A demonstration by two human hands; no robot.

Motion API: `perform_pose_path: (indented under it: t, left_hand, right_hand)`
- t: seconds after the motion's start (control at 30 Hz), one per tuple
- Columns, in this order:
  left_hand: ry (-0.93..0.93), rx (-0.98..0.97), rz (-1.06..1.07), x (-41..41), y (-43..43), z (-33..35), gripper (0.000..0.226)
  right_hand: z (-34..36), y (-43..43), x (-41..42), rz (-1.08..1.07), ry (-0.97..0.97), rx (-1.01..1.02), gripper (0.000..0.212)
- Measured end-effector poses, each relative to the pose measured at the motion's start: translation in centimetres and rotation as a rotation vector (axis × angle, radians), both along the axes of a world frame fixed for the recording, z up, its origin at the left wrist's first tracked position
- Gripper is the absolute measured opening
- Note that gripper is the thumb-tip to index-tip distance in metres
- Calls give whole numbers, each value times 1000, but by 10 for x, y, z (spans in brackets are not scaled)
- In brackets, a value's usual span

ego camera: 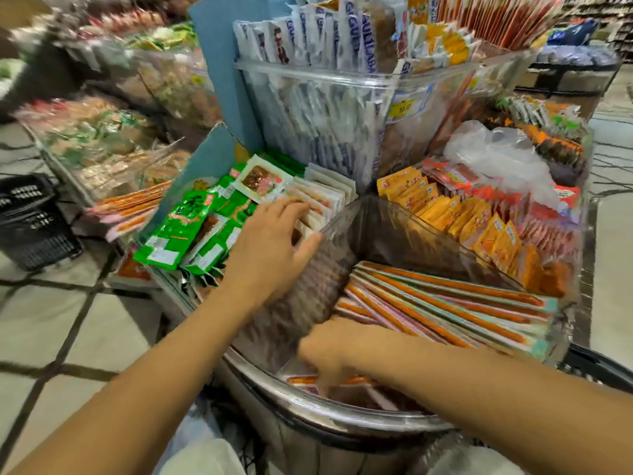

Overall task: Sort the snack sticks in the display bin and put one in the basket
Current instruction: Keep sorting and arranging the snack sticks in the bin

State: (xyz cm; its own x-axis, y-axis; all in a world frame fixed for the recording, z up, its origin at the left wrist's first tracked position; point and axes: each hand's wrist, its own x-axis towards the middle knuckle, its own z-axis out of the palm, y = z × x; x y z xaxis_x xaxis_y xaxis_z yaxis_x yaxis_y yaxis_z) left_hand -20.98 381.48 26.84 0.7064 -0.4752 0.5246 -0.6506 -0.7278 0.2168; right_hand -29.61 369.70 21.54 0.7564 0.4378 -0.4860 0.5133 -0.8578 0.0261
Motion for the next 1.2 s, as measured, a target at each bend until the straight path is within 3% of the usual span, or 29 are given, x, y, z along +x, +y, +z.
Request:
perform_pose_path:
  t: [0.17, 0.63, 0.87, 1.2]
  left_hand:
    - [41, -89, -29, 4, -1, -4, 62]
    - [39, -85, -24, 1, -1, -2, 66]
    - [37, -102, -22, 1, 0, -2, 66]
    - [38, -94, -20, -2, -1, -2, 67]
  right_hand:
    - [-26, 3, -4, 15, -57, 10, 37]
    - [-20, 0, -4, -115, 52, 82, 45]
    - [-23, 2, -4, -93, 48, 89, 33]
    - [-26, -1, 1, -103, 32, 85, 46]
